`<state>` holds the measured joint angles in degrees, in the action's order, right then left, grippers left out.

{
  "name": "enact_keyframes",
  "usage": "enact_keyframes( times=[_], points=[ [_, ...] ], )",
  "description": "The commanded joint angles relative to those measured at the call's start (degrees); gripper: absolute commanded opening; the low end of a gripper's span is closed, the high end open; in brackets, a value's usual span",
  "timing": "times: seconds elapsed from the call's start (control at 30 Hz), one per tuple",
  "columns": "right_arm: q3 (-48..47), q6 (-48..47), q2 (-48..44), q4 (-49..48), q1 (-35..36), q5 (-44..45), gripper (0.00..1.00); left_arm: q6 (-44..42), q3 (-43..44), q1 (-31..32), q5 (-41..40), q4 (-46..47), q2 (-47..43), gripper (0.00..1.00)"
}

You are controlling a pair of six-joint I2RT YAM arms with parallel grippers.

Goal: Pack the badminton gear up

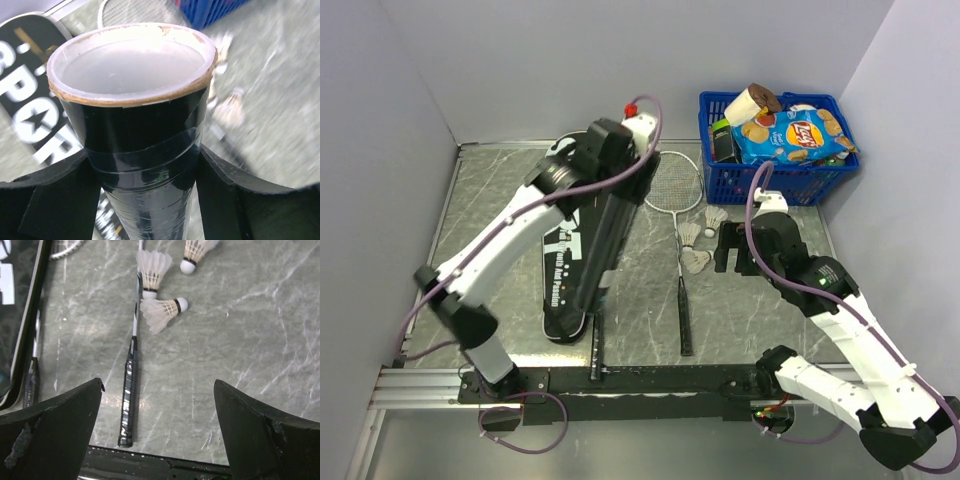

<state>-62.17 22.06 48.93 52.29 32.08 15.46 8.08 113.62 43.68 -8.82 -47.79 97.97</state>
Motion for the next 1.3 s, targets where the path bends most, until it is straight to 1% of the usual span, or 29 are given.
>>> enact_keyframes(
  times=[0.0, 0.03, 0.13, 0.2, 0.23, 0.27, 0.33, 0.37, 0.4, 0.43, 0.53, 0.6, 0.63, 0.67, 0.73, 0.77, 0.8, 0.87, 1.03, 1.13, 1.27],
  points=[
    [-4.09, -1.58, 0.73, -0.17, -0.17, -0.96, 1.00, -7.28, -9.00, 4.38, -9.44, -4.86, -5.76, 0.33],
    [-4.10, -1.67, 0.82, -0.35, -0.17, -1.14, 1.00, -7.46, -10.34, 5.09, -11.12, -4.77, -7.78, 0.32],
    [-3.84, -1.50, 0.82, -0.44, -0.17, -2.19, 1.00, -10.88, -16.14, 7.90, -15.95, -4.07, -12.34, 0.39],
    [-3.40, -1.24, 0.99, -0.35, -0.17, -2.63, 1.00, -11.41, -21.06, 9.40, -17.80, -4.06, -14.64, 0.40],
    [-3.13, -1.23, 0.91, -0.35, -0.17, -2.98, 1.00, -11.94, -22.64, 9.58, -17.72, -3.80, -17.09, 0.41],
    [-2.96, -1.32, 0.82, -0.52, -0.17, -3.07, 1.00, -12.12, -26.05, 9.75, -16.94, -3.19, -18.51, 0.41],
    [-2.34, -1.58, 0.73, -0.70, -0.17, -3.25, 1.00, -13.87, -29.67, 10.02, -14.39, -0.82, -22.80, 0.41],
    [-2.08, -1.76, 0.64, -0.79, -0.17, -3.16, 1.00, -14.22, -33.34, 10.19, -13.86, 0.40, -24.39, 0.42],
    [-1.73, -1.94, 0.47, -0.70, -0.17, -3.16, 1.00, -14.49, -34.94, 10.28, -13.42, 2.68, -25.71, 0.42],
    [-1.64, -2.20, 0.38, -0.70, -0.17, -3.42, 1.00, -14.93, -36.27, 10.28, -12.29, 3.40, -27.99, 0.43],
    [-0.50, -3.25, -1.20, -1.31, -0.17, -5.35, 1.00, -15.89, -40.22, 10.37, -9.39, 5.59, -31.07, 0.45],
    [0.47, -4.04, -3.30, -2.10, -0.17, -8.68, 1.00, -16.77, -44.00, 10.37, -7.45, 7.70, -32.66, 0.45],
    [0.73, -4.39, -4.01, -3.15, -0.17, -10.44, 1.00, -18.00, -45.41, 10.37, -5.96, 10.41, -34.32, 0.45],
    [1.00, -5.01, -5.32, -3.51, -0.17, -13.85, 1.00, -18.70, -48.12, 10.63, -2.47, 11.83, -35.12, 0.45],
    [1.09, -5.98, -6.91, -4.56, -0.17, -17.98, 1.00, -19.58, -50.33, 10.99, 0.45, 15.60, -37.67, 0.45],
    [1.18, -7.11, -7.35, -4.83, -0.26, -20.10, 1.00, -19.68, -51.91, 11.33, 3.17, 16.67, -38.38, 0.45],
    [1.00, -7.65, -7.79, -5.09, -0.17, -24.30, 1.00, -19.76, -52.45, 11.43, 4.50, 17.29, -39.43, 0.46],
    [0.74, -8.44, -8.58, -5.44, -0.17, -27.66, 0.97, -19.42, -53.33, 11.51, 7.92, 17.82, -39.96, 0.47],
    [-1.11, -8.79, -7.19, -5.88, -0.26, -36.81, 0.93, -17.93, -56.48, 11.86, 13.20, 20.98, -41.46, 0.48],
    [-1.64, -7.92, -5.69, -7.64, -0.26, -41.81, 0.87, -16.08, -58.59, 12.39, 16.02, 24.93, -42.86, 0.49],
    [-1.98, -5.20, -4.46, -11.86, -0.17, -47.71, 0.83, -13.79, -60.71, 12.74, 20.32, 28.80, -43.92, 0.50]
  ],
)
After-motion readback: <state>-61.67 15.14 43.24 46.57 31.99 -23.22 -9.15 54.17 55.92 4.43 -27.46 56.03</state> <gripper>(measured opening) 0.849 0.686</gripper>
